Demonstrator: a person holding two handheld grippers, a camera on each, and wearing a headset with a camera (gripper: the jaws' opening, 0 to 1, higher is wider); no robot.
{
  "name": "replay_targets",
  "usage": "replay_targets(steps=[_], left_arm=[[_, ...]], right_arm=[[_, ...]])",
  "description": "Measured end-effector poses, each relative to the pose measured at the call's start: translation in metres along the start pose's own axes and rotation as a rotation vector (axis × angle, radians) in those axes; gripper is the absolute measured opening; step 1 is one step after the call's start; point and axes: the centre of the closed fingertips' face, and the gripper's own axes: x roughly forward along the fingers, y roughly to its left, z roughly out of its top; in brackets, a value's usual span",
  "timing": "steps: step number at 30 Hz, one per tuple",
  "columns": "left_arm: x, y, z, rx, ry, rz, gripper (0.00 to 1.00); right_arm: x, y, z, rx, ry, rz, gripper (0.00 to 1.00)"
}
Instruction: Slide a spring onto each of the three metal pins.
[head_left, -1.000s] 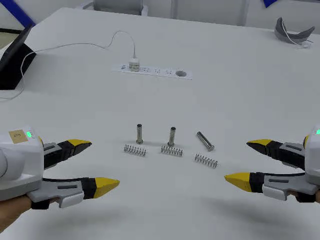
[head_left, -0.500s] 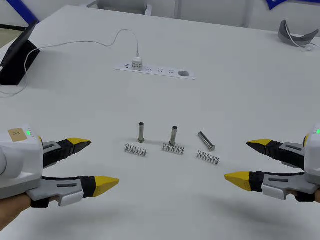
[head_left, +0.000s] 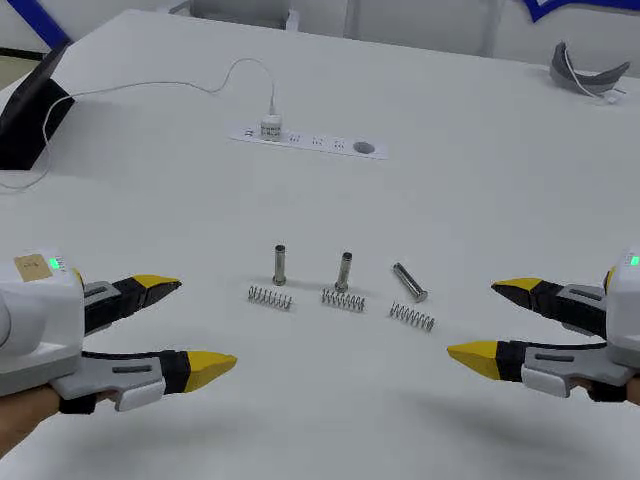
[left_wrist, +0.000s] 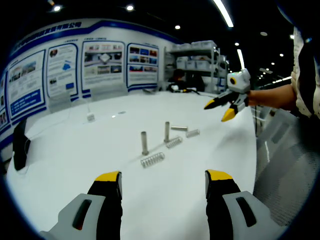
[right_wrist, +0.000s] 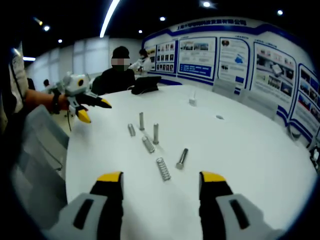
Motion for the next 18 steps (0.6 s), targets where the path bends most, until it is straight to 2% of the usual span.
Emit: replay_targets(steps=[18], left_arm=[[0.005,0.0,-0.002,-0.001,0.004,-0.021,0.68]], right_arm=[[0.005,-0.013,0.005,0.003,0.024,-0.027,0.58]])
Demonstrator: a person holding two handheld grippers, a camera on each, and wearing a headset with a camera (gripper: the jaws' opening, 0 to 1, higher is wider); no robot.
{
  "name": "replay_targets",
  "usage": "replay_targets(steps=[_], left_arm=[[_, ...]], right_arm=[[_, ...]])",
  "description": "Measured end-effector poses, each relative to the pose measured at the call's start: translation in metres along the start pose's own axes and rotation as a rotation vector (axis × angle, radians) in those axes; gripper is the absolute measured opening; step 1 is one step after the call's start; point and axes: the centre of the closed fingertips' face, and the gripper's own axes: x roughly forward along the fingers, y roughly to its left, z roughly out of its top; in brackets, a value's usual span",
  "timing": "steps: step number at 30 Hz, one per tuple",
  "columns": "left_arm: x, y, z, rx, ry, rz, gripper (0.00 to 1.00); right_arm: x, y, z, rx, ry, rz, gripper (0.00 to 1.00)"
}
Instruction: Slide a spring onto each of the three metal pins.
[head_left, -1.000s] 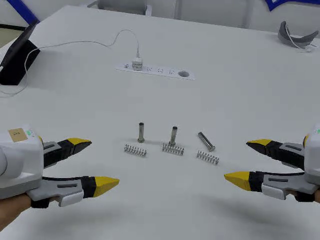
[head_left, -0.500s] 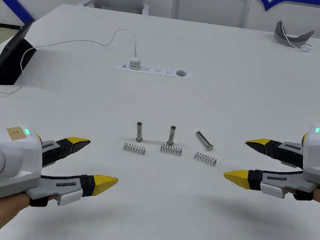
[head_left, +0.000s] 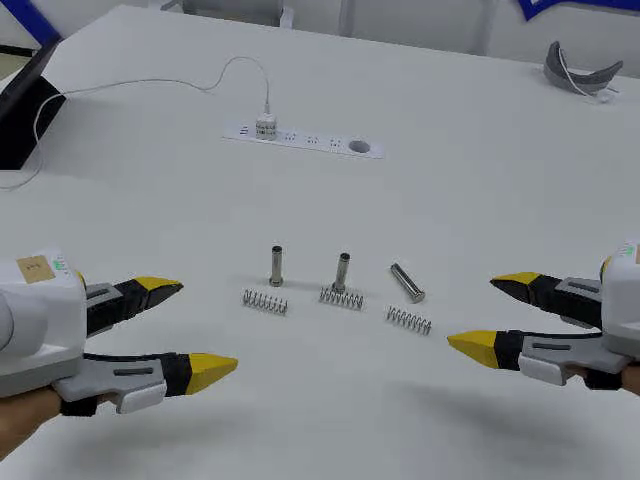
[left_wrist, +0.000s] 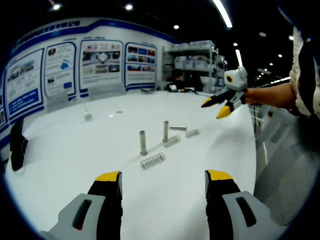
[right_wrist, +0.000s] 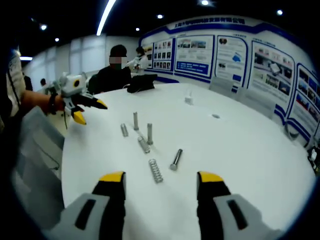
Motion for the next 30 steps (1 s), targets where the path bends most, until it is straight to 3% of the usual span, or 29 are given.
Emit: replay_targets(steps=[30], left_arm=[[-0.001,-0.006,-0.001,-0.007,0.009,0.013,0.67]], right_arm=[[0.053,-0.031,0.019,0.004,0.085,-0.013,0.45]])
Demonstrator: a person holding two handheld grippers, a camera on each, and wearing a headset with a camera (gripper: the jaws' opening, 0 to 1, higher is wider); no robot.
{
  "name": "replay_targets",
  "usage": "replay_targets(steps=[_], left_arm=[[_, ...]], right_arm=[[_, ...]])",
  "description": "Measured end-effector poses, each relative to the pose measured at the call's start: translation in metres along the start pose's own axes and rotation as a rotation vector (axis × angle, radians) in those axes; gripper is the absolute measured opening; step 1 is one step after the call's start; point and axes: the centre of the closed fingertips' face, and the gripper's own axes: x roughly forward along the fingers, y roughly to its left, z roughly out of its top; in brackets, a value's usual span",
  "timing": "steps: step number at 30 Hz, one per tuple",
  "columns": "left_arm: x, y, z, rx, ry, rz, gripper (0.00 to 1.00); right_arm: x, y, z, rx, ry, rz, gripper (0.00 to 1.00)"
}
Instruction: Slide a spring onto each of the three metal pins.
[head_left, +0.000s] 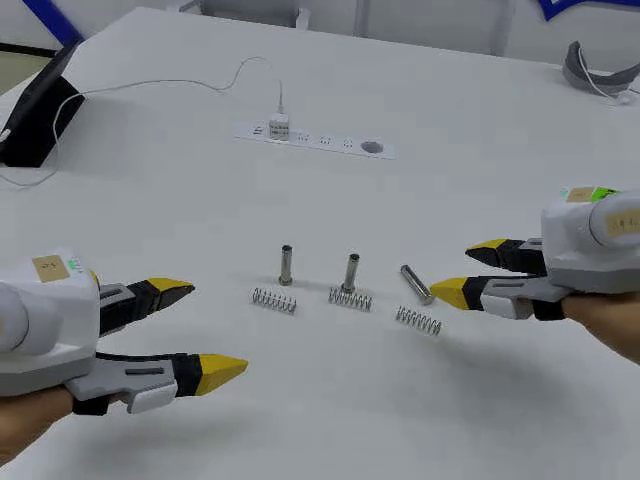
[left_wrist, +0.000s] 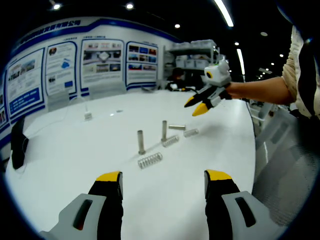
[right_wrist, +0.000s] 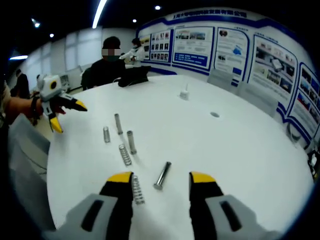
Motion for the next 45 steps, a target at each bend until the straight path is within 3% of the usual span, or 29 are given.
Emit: replay_targets(steps=[18,35,45], left_arm=[[-0.003,-0.002,-0.002,-0.018,-0.007,0.017,0.66],[-0.002,-0.001,-0.004,-0.029,-0.008,0.005,0.64],[-0.002,0.003,-0.009,-0.042,-0.008,0.001,0.64]], right_arm=[[0.034,-0.008,-0.009,0.05,0.123,-0.019,0.3],[0.059,-0.006,-0.01,0.094,0.179,-0.037,0.21],[0.068,-0.009,-0.021,0.107,0.238,-0.056,0.16]])
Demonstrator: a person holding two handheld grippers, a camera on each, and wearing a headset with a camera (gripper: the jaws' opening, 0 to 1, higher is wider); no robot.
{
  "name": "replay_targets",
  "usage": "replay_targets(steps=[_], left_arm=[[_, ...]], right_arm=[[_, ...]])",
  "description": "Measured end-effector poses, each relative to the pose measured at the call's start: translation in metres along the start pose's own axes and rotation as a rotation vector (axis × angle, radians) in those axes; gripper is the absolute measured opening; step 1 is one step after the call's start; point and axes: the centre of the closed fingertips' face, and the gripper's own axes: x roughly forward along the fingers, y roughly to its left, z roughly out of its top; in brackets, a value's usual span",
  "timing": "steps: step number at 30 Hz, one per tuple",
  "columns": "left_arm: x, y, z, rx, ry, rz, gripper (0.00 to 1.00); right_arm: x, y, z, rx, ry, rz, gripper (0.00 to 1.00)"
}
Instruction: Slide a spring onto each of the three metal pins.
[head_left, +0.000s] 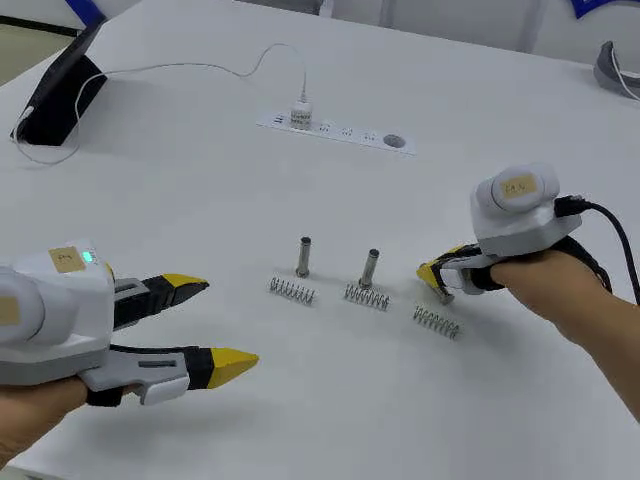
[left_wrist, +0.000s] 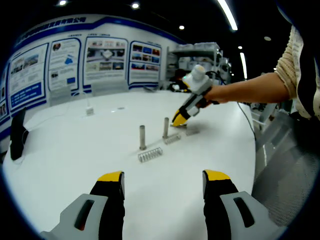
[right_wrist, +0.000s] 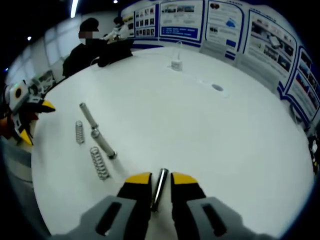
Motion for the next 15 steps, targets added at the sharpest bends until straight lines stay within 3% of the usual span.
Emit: replay_targets(steps=[15], left_arm=[[-0.0005,0.0029,-0.0031,-0.015,-0.002,-0.001,0.63]], right_arm=[[0.008,-0.0034,-0.0026,0.03,0.045,0.0,0.12]])
